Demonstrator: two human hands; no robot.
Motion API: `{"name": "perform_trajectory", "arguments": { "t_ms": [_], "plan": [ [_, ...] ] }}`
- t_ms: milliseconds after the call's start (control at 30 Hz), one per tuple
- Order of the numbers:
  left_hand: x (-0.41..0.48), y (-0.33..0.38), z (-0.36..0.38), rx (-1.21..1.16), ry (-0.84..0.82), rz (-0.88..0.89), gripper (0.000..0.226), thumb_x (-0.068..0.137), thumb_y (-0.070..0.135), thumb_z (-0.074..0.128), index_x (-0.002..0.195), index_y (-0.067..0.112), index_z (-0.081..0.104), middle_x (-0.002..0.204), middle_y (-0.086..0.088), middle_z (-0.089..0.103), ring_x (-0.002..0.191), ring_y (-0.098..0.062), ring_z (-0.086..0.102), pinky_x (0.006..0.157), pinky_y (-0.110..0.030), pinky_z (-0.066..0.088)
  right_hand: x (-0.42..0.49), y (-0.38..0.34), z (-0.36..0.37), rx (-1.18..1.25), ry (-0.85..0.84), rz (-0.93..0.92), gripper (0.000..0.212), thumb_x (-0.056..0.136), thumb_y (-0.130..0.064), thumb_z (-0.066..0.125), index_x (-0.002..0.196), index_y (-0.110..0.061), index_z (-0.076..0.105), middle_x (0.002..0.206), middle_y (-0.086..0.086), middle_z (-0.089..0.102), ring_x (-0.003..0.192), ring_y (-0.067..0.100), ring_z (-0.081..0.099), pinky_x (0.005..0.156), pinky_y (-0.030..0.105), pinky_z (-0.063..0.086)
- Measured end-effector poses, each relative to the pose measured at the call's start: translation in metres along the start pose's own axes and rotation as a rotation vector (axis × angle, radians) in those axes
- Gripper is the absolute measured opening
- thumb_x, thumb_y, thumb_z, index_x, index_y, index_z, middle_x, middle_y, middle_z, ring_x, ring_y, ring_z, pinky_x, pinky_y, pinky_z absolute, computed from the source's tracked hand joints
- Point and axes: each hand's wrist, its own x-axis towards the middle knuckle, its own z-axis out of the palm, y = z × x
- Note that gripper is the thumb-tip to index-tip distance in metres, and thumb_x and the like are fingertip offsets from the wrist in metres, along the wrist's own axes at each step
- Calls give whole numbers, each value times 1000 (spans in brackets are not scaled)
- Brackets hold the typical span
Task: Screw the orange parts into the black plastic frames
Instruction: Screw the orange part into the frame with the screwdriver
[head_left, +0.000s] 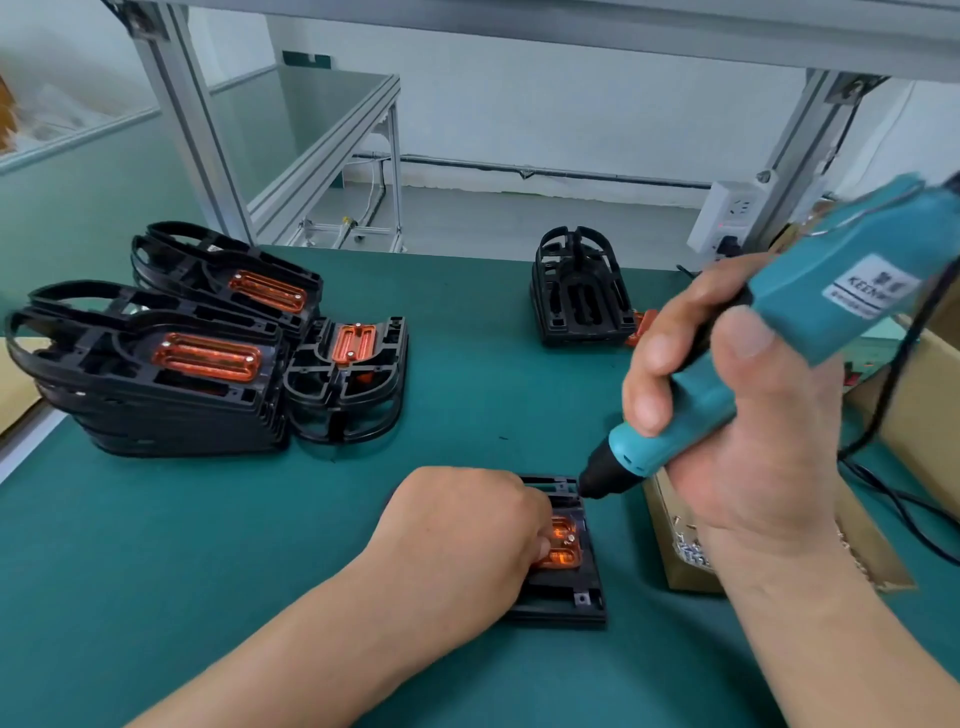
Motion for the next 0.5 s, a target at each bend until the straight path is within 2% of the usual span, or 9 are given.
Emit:
{"name": "perform_trajectory", "arguments": {
  "t_ms": [100,167,200,233,300,333,400,500],
  "plan": [
    [-4,-3,-9,-141,43,-5,28,104,53,40,108,33,60,99,9,65,91,-15,64,77,-39,54,-7,8,-9,40,183,58,13,97,-25,68,102,-18,59,79,2,63,50,17,53,52,24,42],
    [-5,-6,-16,-407,107,-61,23,106,51,43,105,36,61,93,14,67,86,-6,63,78,-33,54,-10,11,-15,90,280,91,5,102,-23,55,102,-18,57,79,1,61,52,15,52,51,24,42],
    [-3,-9,-19,-645,165,-123,21,108,45,46,105,35,65,90,17,68,83,-3,63,76,-27,53,-10,13,-18,115,318,106,7,104,-23,52,102,-18,57,80,0,61,54,14,52,52,24,43],
    [-1,-14,-22,-983,195,-220,23,109,33,48,106,32,70,88,17,68,77,-1,61,70,-21,52,-10,13,-21,139,355,115,9,106,-23,50,102,-19,57,81,-1,60,57,13,52,53,23,43],
    [3,-23,-31,-1722,107,-383,32,107,6,46,114,15,76,91,2,67,73,-10,57,60,-22,48,-9,14,-25,188,424,129,11,107,-25,52,101,-20,59,82,-2,60,59,11,52,55,22,44],
    [6,-26,-33,-1943,51,-430,33,104,-4,45,118,4,73,95,-7,69,75,-13,59,59,-23,50,-8,15,-27,210,456,139,11,107,-25,53,99,-20,60,83,-3,60,60,10,52,56,21,44],
    [7,-28,-34,-2076,-46,-472,35,99,-14,43,124,-8,67,101,-16,72,80,-16,66,63,-20,56,-6,16,-29,238,505,160,11,106,-25,54,98,-21,59,83,-4,59,59,10,52,55,21,45],
    [7,-22,-31,-2098,-114,-469,29,102,-11,45,125,-11,64,98,-20,74,78,-17,71,64,-19,60,-5,16,-32,259,546,163,10,106,-24,54,98,-20,57,83,-3,58,60,10,50,55,21,44]
  ]
}}
